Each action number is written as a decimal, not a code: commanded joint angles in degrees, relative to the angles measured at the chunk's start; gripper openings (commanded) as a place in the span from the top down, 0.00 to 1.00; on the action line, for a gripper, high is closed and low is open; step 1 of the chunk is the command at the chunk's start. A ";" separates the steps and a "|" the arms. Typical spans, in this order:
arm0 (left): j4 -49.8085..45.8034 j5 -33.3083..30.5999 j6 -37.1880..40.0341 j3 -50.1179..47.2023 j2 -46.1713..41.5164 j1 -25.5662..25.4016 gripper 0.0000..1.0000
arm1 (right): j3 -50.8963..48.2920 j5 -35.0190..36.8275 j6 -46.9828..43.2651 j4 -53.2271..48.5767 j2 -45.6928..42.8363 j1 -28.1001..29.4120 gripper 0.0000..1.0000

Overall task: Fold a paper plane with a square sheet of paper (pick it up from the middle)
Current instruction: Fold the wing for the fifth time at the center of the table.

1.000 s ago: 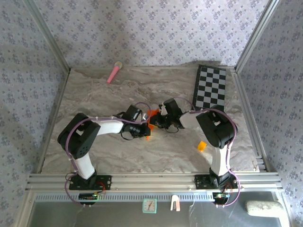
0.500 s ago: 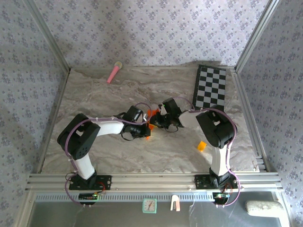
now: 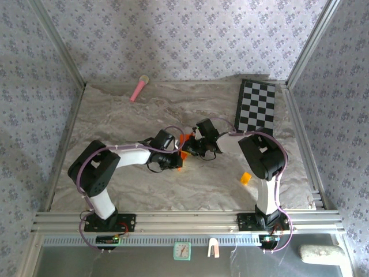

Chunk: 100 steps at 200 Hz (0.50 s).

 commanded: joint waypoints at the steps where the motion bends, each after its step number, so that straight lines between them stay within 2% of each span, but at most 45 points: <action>1: -8.03 0.69 0.77 -2.11 -1.05 -1.18 0.98 | -0.91 6.91 0.16 -7.46 4.44 -0.04 0.85; 100: -12.65 -0.61 3.20 -2.86 -1.51 -2.46 1.00 | -0.80 7.00 0.27 -8.08 4.88 0.03 0.85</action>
